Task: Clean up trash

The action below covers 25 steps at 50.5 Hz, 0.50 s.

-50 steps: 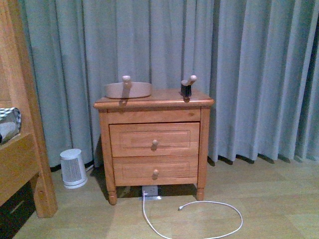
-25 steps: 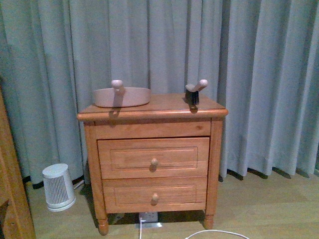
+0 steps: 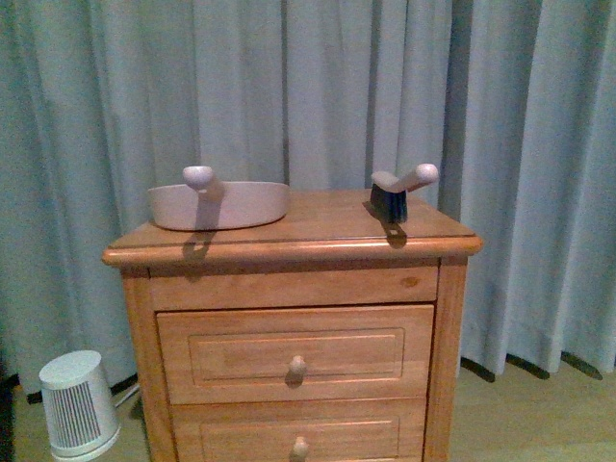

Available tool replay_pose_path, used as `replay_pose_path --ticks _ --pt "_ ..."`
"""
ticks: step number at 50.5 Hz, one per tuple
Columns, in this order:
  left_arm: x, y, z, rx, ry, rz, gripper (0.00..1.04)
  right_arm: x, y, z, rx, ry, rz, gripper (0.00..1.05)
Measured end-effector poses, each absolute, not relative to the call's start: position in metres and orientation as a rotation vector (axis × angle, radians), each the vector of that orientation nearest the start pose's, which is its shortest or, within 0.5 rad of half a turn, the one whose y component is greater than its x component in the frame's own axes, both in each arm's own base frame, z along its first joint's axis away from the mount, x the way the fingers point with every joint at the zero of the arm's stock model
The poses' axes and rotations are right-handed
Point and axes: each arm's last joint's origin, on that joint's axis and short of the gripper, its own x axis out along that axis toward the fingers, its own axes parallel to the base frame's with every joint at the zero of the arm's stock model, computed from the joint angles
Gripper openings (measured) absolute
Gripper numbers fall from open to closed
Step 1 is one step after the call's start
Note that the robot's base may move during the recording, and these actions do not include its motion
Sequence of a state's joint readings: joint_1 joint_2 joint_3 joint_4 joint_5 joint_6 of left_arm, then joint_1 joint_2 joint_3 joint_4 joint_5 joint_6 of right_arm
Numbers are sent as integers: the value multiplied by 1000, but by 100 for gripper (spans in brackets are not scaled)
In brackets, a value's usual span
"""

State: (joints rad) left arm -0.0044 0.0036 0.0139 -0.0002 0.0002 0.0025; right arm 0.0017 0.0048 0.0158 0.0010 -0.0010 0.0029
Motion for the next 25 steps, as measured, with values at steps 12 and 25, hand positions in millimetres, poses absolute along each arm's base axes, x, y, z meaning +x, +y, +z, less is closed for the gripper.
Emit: replay_pose_path --ticks 12,25 --pt "97 0 168 2 -10 -4 97 97 0 169 3 -12 2 97" --pt "97 0 168 2 -10 -4 97 97 0 169 3 -12 2 97"
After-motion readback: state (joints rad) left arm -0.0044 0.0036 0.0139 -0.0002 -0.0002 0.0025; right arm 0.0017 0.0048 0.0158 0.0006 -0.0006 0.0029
